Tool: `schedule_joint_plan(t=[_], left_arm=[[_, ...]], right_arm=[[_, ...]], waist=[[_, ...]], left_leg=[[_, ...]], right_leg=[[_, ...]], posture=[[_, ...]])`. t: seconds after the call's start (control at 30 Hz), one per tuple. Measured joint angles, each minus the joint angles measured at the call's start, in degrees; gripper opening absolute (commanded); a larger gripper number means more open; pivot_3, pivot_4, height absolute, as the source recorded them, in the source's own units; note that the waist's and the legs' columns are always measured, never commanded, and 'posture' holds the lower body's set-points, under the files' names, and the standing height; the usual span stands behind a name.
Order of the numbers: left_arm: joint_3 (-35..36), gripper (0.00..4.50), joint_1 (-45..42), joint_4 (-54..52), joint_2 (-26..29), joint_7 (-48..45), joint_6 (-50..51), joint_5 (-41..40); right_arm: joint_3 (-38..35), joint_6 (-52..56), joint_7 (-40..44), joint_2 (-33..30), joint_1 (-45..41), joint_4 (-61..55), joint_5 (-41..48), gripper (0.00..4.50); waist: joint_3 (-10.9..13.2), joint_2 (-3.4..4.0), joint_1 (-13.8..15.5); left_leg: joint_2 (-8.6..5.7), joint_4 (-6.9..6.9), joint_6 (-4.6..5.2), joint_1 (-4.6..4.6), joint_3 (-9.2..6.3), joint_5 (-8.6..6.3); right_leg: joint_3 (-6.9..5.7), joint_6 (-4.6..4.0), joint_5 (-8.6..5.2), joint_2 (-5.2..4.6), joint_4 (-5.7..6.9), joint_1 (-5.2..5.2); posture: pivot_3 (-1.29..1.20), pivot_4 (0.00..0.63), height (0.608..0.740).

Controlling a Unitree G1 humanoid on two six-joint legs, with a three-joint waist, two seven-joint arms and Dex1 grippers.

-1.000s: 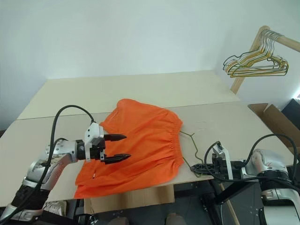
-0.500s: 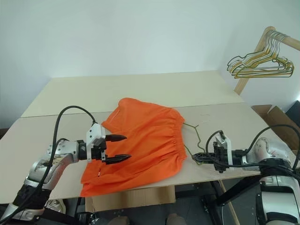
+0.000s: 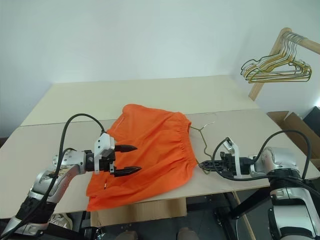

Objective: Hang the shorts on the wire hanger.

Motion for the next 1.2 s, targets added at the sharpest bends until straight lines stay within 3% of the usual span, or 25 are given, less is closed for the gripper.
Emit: schedule_joint_plan(t=[0.3, 0.63, 0.93, 1.2], left_arm=[[-0.56, 4.46, 0.04, 0.35, 0.29, -1.05, 0.0, 0.23], [-1.66, 4.46, 0.62, 0.58, 0.35, -1.32, 0.01, 1.26], [-1.67, 4.46, 1.41, 0.56, 0.54, -1.04, 0.03, 1.32], [-2.04, 4.46, 1.42, 0.31, 0.4, -0.58, 0.02, 1.62]], right_arm=[[11.01, -7.07, 12.06, -2.28, -10.54, 11.35, -7.72, 0.0], [15.45, -13.15, 17.41, 6.56, -19.48, 32.3, -18.18, 0.0], [3.32, -16.25, 10.61, 9.27, -23.0, 42.5, -19.71, 0.0], [-3.87, -19.6, 5.45, 11.17, -23.03, 42.95, -20.39, 0.0]], waist=[[0.01, 0.02, -0.28], [0.0, 0.05, -0.12], [0.0, 0.07, 0.0], [0.0, 0.08, -0.16]], left_leg=[[0.02, 0.0, 0.0, 0.04, 0.02, 0.0], [0.0, 0.0, -0.01, 0.01, 0.01, 0.0], [-0.01, 0.0, -0.01, 0.0, 0.0, 0.0], [0.0, -0.01, -0.01, 0.01, 0.0, 0.0]], right_leg=[[0.0, -0.02, 0.0, 0.03, 0.02, -0.01], [0.0, -0.04, 0.01, 0.0, 0.07, -0.07], [0.0, -0.04, 0.02, -0.01, 0.08, -0.07], [0.0, -0.04, 0.02, 0.0, 0.09, -0.07]], posture=[[-0.01, 0.0, 0.74], [0.02, 0.0, 0.74], [0.02, 0.0, 0.74], [0.01, 0.0, 0.74]])
